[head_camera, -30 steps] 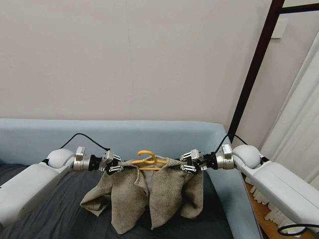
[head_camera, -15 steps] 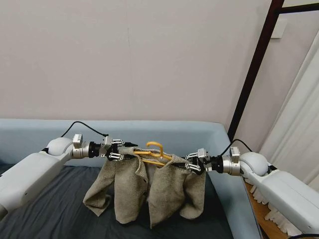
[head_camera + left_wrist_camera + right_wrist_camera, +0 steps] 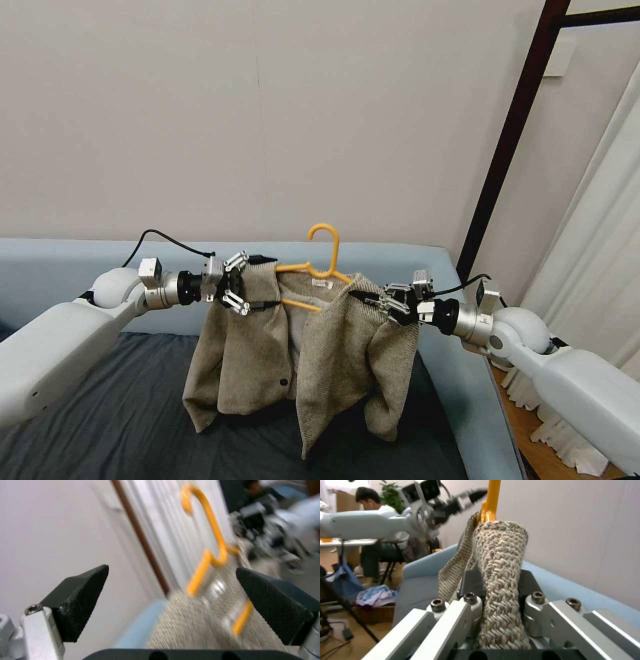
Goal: Pick up the clothes from the sofa and hang them on the clothes hanger.
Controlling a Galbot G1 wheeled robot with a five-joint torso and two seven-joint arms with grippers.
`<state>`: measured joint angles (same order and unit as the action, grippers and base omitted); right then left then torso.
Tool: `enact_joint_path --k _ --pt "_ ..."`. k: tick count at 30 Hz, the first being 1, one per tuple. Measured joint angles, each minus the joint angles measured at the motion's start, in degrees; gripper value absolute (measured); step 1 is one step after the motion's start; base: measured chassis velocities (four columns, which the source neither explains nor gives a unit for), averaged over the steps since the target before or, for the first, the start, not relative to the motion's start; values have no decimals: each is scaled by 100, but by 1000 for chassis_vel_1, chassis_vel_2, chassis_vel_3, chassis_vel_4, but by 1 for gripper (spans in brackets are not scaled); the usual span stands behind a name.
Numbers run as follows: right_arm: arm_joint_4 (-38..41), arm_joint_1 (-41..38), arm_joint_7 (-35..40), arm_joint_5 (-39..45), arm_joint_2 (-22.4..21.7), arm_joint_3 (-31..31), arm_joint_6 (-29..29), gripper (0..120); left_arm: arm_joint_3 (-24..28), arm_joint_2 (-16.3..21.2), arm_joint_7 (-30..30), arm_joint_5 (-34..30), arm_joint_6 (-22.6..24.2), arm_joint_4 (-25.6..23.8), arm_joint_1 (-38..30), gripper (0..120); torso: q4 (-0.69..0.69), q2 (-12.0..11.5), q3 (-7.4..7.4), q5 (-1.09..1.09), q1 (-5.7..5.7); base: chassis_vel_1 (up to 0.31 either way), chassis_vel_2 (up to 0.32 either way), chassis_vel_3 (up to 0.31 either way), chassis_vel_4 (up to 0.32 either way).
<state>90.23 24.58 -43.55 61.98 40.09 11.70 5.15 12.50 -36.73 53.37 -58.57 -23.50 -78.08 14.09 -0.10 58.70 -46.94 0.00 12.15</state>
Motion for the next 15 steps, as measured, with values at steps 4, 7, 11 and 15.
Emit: enact_joint_path --k 4,7,11,15 --pt "183 75 502 -294 19 -112 258 10 -591 261 -1306 -208 140 -779 623 100 -1 0 1 0 0 0 0 0 0" --pt "417 162 1049 -693 70 -188 428 10 -1153 528 -2691 -208 345 -1604 1550 100 6 0 0 -2 -1 0 0 0 0" --pt "663 251 1538 -829 65 -251 452 10 -1563 668 -4037 -53 638 -2383 2419 100 4 1 1 1 -1 0 0 0 0" --pt "810 265 1779 -882 23 -271 440 10 -1761 577 -5280 428 936 -3041 3310 100 1 1 0 -1 -1 0 0 0 0"
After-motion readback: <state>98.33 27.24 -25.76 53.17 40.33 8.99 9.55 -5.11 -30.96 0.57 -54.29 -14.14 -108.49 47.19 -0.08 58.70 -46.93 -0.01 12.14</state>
